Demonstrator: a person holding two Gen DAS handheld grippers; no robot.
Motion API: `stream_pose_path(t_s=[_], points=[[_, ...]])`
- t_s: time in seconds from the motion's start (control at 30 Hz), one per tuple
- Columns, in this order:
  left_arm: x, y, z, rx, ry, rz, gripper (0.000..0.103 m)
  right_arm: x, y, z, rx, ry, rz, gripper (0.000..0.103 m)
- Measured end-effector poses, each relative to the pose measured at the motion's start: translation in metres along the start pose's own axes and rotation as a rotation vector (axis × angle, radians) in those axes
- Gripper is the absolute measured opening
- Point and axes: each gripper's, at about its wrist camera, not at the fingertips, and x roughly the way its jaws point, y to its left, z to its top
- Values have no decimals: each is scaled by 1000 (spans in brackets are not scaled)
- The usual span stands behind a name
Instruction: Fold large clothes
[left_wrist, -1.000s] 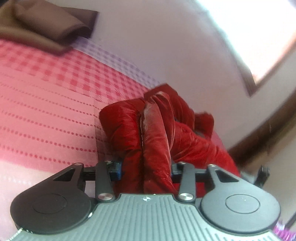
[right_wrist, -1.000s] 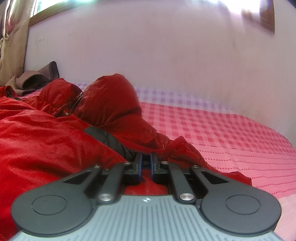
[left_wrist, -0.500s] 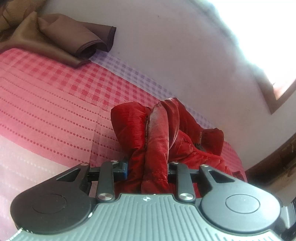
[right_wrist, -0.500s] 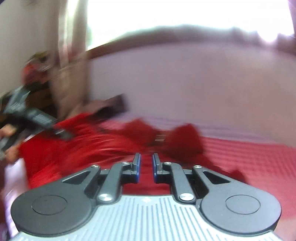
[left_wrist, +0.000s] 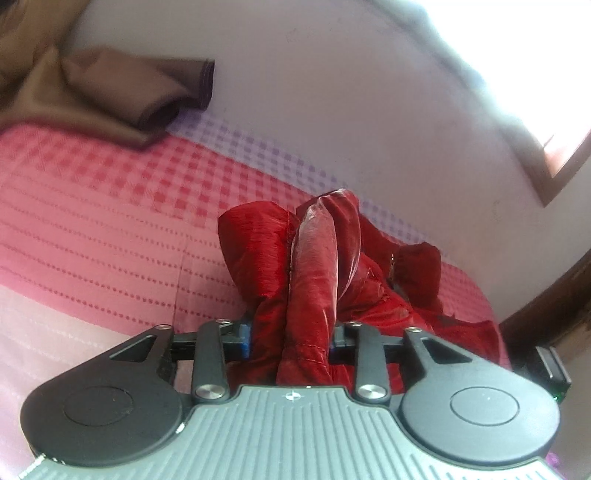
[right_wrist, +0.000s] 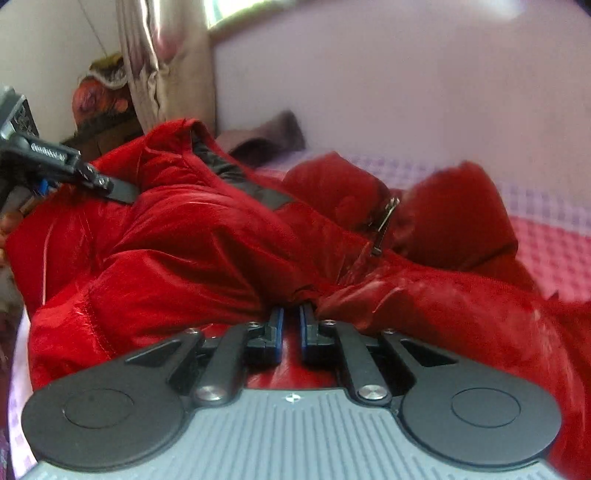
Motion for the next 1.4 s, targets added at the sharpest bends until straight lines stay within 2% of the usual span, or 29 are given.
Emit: stream_pose_path(t_s=[0.03,0.13,0.2,0.27,0.33,0.37,0.43,0.47,0.5,0.53,0.6,0.7,0.77,0.83,0.93,1.07,1.23,1.33,1.4], points=[[2,6,0,6,7,-6,44,0,0,-1,3,-6,0,6],[8,23,-2,23,19,-14,62,0,3,-3,-11,-19,-11,6],[12,38,-3,24,21,-13,88,-2,5,-3,-18,-24,-17,6],[14,53,-3,25,15,-29,96,-1,5,-3,-21,-29,-22,6],[18,68,-5,-6,42,-84,99,-4,4,-5,-25,-35,-28,6],[22,76,-7,-30,66,-122,97,-4,5,-5,-28,-37,-32,6],[29,85,-14,-63,107,-191,83,-4,7,-6,-32,-40,-37,6],[29,85,-17,-54,109,-211,63,-4,7,-6,-32,-41,-39,6],[30,83,-20,-63,119,-245,49,-4,8,-6,-32,-42,-41,6],[28,81,-24,-84,98,-241,47,-4,8,-6,-32,-42,-42,6],[17,72,-30,-113,32,-231,30,-4,8,-7,-27,-42,-42,6],[-9,51,-36,-193,-74,-300,27,-3,9,-7,-21,-41,-48,6],[-24,22,-38,-187,-115,-320,27,-3,10,-7,-21,-42,-55,6],[-34,-11,-44,-188,-136,-369,27,-3,10,-8,-10,-43,-58,6],[-41,-72,-56,-126,-153,-406,27,-4,7,-8,23,-48,-51,6],[-15,-125,-81,-93,-144,-470,29,-7,-9,-8,140,-53,-9,6],[12,-153,-104,-80,-170,-551,32,-12,-46,-12,369,-41,111,6],[16,-162,-109,-37,-189,-551,32,-17,-68,-16,506,-20,201,6],[18,-164,-111,-34,-196,-550,32,-30,-71,-15,535,4,184,6]])
